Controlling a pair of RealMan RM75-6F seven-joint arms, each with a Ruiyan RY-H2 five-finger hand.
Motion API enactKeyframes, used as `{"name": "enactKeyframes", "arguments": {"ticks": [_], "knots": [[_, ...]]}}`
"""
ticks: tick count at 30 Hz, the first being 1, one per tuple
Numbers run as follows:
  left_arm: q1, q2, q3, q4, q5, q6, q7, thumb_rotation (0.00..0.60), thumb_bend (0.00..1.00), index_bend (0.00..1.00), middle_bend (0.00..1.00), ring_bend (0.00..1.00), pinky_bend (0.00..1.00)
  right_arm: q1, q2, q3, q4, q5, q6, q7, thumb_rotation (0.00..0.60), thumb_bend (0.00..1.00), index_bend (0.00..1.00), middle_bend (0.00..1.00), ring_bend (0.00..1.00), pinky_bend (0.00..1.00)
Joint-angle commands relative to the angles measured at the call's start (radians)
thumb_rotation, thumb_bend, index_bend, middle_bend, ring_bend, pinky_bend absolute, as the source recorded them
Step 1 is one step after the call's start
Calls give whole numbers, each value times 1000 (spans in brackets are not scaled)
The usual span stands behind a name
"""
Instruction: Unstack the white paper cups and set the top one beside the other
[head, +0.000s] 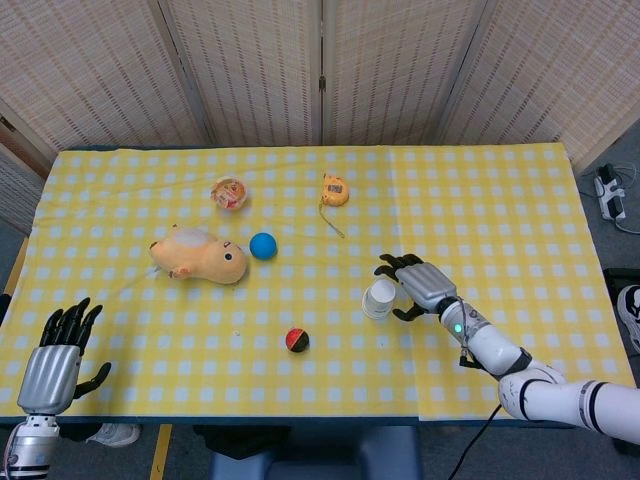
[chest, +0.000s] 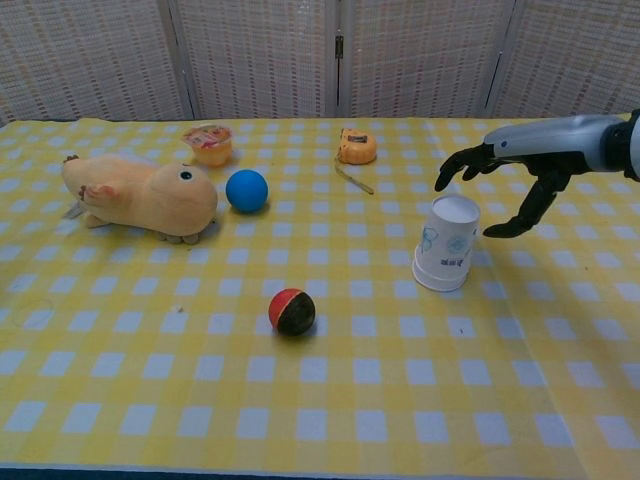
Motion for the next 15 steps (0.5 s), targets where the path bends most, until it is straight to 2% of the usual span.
{"name": "enactKeyframes", "arguments": {"ticks": [1,15], "knots": [[0,0,0,1,-1,-2,-1,600,335,39,44,60,0,11,-7,-5,8,12,-2,-3,600,398,212,73,94,55],[-1,-3,-2,15,-8,-7,-13,600,335,38,44,59,0,48,-25,-24,18,45,12,-2,600,444,254,91,94,55]]}}
